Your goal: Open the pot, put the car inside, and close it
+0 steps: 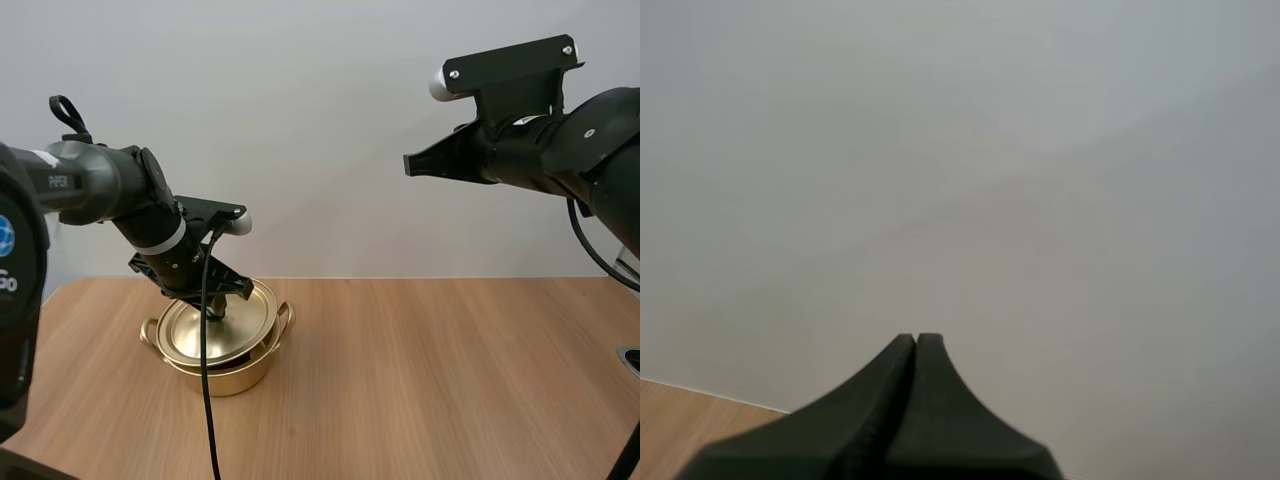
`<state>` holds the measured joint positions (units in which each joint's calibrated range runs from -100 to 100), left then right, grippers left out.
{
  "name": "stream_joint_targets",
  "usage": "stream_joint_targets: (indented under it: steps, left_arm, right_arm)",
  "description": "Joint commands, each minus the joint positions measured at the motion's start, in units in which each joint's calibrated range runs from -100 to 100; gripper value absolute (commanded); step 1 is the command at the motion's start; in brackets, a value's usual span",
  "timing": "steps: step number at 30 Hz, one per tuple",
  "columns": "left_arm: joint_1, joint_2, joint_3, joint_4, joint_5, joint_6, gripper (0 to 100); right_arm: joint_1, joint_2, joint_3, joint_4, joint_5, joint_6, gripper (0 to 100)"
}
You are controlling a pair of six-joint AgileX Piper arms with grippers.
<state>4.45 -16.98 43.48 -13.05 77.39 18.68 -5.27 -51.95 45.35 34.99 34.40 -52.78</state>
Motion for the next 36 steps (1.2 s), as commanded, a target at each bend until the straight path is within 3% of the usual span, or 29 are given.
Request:
stream_joint_targets:
  steps: [1,36]
  left_arm:
    - [0.01,0.0,-0.1,0.1,-0.1,0.0,0]
    - [0.01,2.3,-0.1,0.2,2.1,1.2,0]
  right_arm:
    - [0.0,0.0,0.0,-0.1,0.0,-0.1,0]
    - [0.0,0.0,0.0,-0.1,1.2,-0.1,0]
